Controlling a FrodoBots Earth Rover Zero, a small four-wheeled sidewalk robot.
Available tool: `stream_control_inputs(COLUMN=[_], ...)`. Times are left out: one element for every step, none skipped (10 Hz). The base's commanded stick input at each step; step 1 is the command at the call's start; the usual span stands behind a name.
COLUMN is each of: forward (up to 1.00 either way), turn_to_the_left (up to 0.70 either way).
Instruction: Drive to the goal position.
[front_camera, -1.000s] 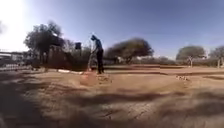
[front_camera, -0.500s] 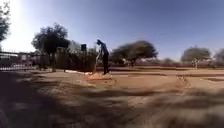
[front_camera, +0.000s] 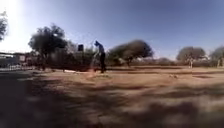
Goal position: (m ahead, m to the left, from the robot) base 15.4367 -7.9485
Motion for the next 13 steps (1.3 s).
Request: stream_control_inputs(forward=[0.0, 1.0, 1.0, 1.0, 1.0, 1.0, 1.0, 1.0, 1.0, 1.0, 1.0, 1.0, 1.0], turn_to_the_left=[0.0, 0.0, 0.0, 0.0, 0.0, 0.0, 0.0, 0.0, 0.0, 0.0, 0.0, 0.0, 0.0])
